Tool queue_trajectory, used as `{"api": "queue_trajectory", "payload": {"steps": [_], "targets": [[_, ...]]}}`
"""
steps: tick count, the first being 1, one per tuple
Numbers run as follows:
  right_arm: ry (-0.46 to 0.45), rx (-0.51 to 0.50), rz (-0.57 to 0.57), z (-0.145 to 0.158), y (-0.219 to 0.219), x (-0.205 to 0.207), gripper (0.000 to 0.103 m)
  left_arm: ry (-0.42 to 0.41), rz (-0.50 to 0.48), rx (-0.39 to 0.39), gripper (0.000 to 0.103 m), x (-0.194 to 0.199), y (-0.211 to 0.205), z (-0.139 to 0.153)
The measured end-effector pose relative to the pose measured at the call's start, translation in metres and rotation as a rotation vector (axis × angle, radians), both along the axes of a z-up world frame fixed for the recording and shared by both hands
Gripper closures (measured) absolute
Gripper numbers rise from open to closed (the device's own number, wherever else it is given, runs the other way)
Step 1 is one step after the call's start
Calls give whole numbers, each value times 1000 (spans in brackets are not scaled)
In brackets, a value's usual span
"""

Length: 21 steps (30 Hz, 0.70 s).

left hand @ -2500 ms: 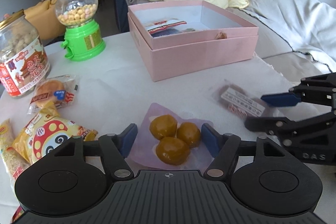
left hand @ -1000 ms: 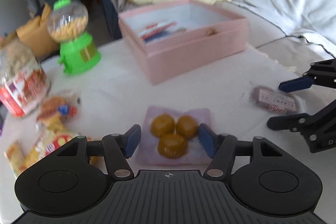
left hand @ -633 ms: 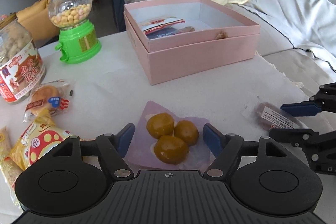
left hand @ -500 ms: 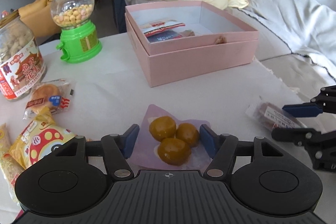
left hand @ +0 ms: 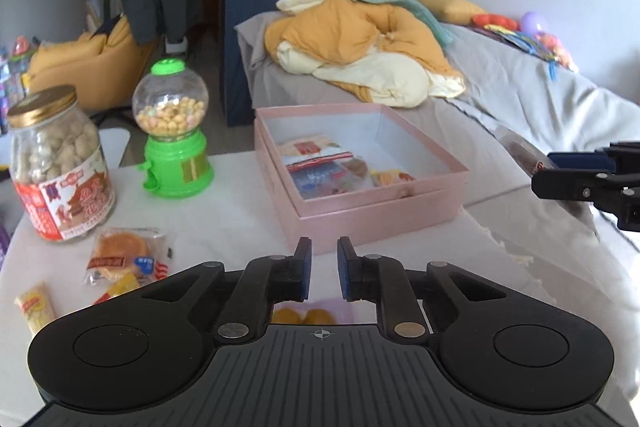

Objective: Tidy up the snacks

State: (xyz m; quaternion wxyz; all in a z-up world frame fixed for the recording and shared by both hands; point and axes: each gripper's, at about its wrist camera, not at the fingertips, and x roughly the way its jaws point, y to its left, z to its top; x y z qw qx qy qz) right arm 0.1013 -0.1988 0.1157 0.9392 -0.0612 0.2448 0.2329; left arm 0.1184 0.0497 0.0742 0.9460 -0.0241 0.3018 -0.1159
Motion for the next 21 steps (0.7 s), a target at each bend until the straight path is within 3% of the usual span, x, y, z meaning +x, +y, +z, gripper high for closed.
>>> {"api": "queue_trajectory", "payload": {"steps": [2, 5, 11, 14, 15, 16, 19, 21], "targets": [[17, 3, 5, -2, 2, 5, 67, 30, 6, -37, 85, 2, 8, -7], [113, 6, 16, -27, 6, 16, 67, 82, 9, -93, 85, 5, 21, -23], [240, -45, -24, -85, 12, 30, 67, 136, 108, -102, 84, 11, 42, -45], [295, -39, -10, -100, 12, 34, 58, 169, 91, -196, 81, 16, 51, -53], [306, -32, -9, -103, 12, 35, 48, 175, 76, -206, 80, 16, 50, -53], [313, -26, -6, -106, 12, 34, 41, 169, 62, -191, 80, 14, 46, -52], [269, -61, 10, -106, 19, 24, 40, 85, 11, -68, 78, 0, 25, -40], [215, -114, 38, -104, 30, 16, 40, 43, 30, -33, 75, -9, 23, -33]]}}
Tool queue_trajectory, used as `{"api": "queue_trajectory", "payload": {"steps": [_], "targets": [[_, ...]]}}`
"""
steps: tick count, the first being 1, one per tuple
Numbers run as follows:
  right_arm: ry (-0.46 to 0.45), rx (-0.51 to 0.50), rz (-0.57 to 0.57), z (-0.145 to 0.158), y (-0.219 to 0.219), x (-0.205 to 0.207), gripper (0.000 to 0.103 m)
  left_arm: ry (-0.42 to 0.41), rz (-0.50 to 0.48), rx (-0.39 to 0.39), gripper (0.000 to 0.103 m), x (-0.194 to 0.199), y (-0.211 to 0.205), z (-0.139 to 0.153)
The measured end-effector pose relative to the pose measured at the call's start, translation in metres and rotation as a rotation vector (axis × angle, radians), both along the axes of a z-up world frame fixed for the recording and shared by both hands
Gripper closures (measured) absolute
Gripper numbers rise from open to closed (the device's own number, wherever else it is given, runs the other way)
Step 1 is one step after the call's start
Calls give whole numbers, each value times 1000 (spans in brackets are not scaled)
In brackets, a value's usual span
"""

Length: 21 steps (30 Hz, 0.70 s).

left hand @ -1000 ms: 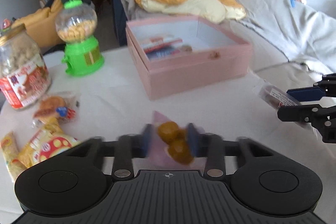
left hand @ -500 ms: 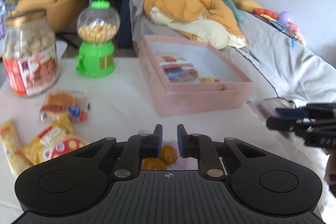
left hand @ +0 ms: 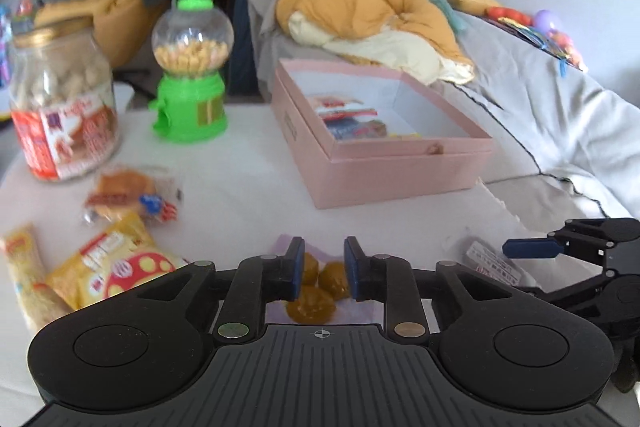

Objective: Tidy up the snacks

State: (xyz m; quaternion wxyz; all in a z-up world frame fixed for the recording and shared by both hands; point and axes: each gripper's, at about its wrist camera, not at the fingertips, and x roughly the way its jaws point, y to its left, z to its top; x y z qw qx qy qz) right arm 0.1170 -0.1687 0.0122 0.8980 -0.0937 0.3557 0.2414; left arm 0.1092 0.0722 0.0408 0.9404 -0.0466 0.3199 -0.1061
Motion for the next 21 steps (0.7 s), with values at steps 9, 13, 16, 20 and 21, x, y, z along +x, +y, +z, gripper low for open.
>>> {"api": "queue_trajectory", "payload": {"steps": [9, 13, 16, 20, 21], "targets": [[22, 92, 234, 17, 72, 14, 29, -29, 205, -63, 76, -15, 50, 17], [54, 43, 275, 4, 115, 41, 29, -3, 203, -57, 76, -28, 56, 18], [82, -2, 281, 4, 118, 49, 30, 36, 160, -84, 76, -41, 53, 12], [-30, 14, 178, 29, 64, 39, 30, 123, 31, -158, 76, -41, 17, -2], [-60, -6, 139, 31, 48, 35, 30, 138, -10, -173, 76, -38, 3, -6]]}}
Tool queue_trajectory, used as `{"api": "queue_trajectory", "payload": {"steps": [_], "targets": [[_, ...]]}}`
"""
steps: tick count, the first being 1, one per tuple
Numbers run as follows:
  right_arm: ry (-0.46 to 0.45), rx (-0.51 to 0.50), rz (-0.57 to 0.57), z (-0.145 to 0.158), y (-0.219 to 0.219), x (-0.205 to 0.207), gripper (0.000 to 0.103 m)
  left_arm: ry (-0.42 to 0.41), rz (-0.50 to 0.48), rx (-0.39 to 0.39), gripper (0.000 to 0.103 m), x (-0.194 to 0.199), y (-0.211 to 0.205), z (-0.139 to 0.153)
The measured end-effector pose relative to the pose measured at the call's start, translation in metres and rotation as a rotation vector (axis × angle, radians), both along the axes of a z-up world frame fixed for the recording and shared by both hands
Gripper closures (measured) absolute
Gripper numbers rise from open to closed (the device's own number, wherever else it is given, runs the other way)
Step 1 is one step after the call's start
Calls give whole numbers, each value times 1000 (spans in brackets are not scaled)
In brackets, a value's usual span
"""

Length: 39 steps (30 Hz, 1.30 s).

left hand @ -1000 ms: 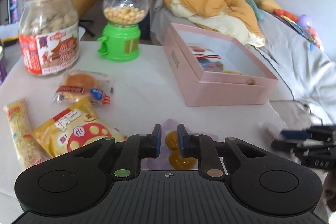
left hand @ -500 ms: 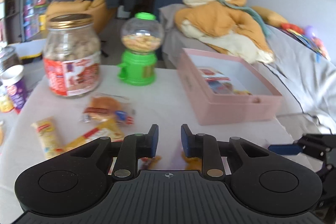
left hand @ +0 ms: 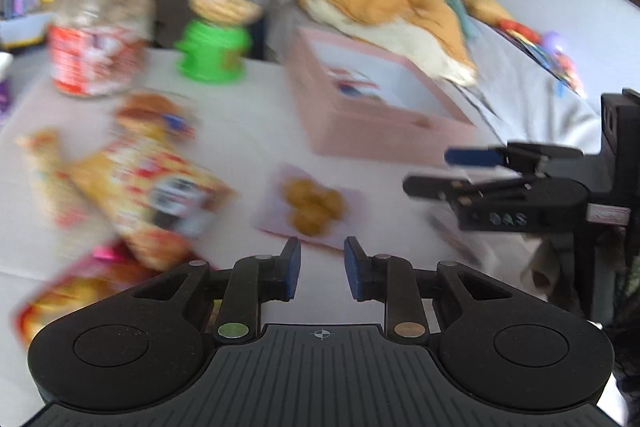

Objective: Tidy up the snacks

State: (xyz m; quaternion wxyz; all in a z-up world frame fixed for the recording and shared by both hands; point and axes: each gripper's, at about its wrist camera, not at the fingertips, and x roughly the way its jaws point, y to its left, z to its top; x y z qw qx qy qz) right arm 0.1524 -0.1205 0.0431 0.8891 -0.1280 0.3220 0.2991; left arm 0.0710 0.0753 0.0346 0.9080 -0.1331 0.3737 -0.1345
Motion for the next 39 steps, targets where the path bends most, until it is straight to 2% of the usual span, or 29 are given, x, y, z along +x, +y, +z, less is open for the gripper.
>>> {"api": "queue_trajectory", "payload": {"steps": [2, 3, 4, 6, 9, 12, 14, 17, 20, 23, 25, 26, 28, 32, 36, 39], "targets": [[-73, -94, -88, -4, -25, -7, 30, 23, -71, -29, 76, 7, -27, -7], [-98, -144, -125, -9, -35, -10, 37, 35, -93, -38, 76, 11, -41, -10], [-103, -186, -160, -15, -46, -13, 54, 43, -101, -40, 76, 14, -51, -11], [-50, -208, -198, -27, -67, -16, 65, 49, -98, -24, 76, 18, -65, -12], [-1, -117, -215, -36, -85, -28, 66, 54, -61, 8, 76, 19, -73, -11], [58, -10, -102, -32, -84, -43, 67, 60, -33, 46, 76, 22, -80, -6], [52, 21, -84, -27, -86, -47, 67, 49, -37, 76, 76, 25, -89, -2], [-16, 34, -193, -18, -102, -40, 64, 35, -57, 148, 76, 34, -109, -2], [-28, 52, -307, -15, -128, -30, 60, 22, -101, 295, 74, 43, -141, -12], [-11, 73, -336, -20, -144, -31, 54, -43, -143, 408, 64, 41, -161, -16], [-11, 55, -343, -26, -146, -34, 48, -25, -166, 441, 55, 42, -167, -21], [-5, 51, -344, -28, -145, -33, 48, -30, -168, 452, 55, 41, -169, -21], [11, 55, -344, -32, -145, -32, 47, -24, -173, 451, 55, 41, -168, -20], [20, 71, -353, -29, -139, -27, 46, -7, -191, 393, 54, 48, -157, -20], [2, 72, -335, -19, -131, -32, 42, -37, -208, 305, 66, 36, -135, -16], [-16, 68, -300, -8, -119, -35, 37, -69, -168, 225, 83, 11, -102, -5]]}}
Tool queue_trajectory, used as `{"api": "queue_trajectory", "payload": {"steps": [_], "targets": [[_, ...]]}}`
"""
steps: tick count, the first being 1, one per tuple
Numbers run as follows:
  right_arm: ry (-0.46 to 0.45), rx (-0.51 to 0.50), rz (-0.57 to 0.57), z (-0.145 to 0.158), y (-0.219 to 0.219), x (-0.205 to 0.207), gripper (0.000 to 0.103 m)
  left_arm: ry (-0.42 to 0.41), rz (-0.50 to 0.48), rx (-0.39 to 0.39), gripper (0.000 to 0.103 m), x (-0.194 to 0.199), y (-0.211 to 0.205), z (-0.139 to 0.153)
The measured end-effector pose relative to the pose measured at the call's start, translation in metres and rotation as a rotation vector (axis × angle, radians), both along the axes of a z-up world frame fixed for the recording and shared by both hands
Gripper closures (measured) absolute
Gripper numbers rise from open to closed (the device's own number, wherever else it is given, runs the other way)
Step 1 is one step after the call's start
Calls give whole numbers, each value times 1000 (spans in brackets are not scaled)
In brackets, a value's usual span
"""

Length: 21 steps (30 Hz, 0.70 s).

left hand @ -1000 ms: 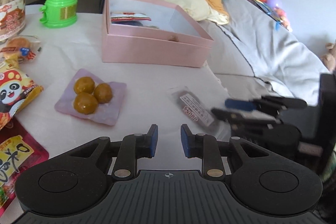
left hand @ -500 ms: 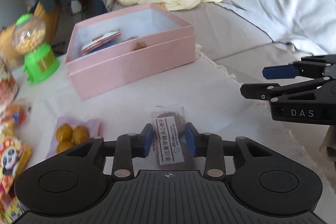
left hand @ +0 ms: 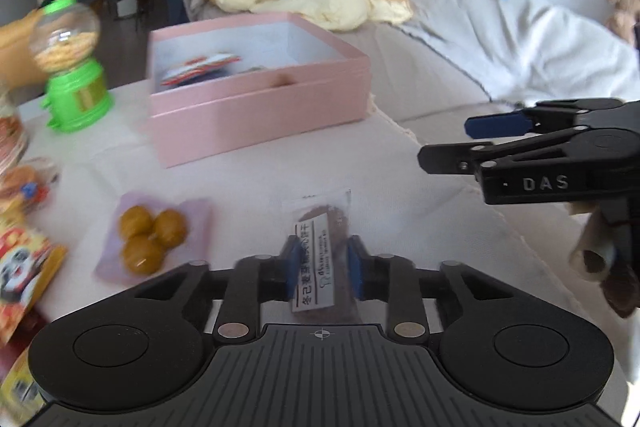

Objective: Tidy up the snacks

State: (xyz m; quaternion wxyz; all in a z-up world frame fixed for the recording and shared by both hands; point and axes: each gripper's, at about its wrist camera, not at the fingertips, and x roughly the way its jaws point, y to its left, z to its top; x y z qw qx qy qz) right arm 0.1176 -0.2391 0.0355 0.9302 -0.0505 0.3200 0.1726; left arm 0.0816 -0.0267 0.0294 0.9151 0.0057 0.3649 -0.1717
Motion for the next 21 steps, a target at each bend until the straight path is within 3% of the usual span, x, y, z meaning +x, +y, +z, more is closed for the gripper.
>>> {"api": "queue_trajectory", "payload": {"steps": [3, 7, 12, 16, 21], "targets": [[11, 29, 96, 9, 22, 1, 29, -50, 65, -93, 85, -29, 44, 20], [56, 65, 293, 13, 72, 8, 26, -111, 226, -130, 85, -51, 101, 40], [67, -6, 407, 2, 145, 22, 26, -142, 363, -151, 88, -61, 150, 47], [69, -73, 440, -3, 176, 32, 26, -90, 245, -187, 85, -56, 144, 37], [47, -40, 288, 13, 148, 49, 26, -80, 44, -25, 83, -41, 83, 24]]}}
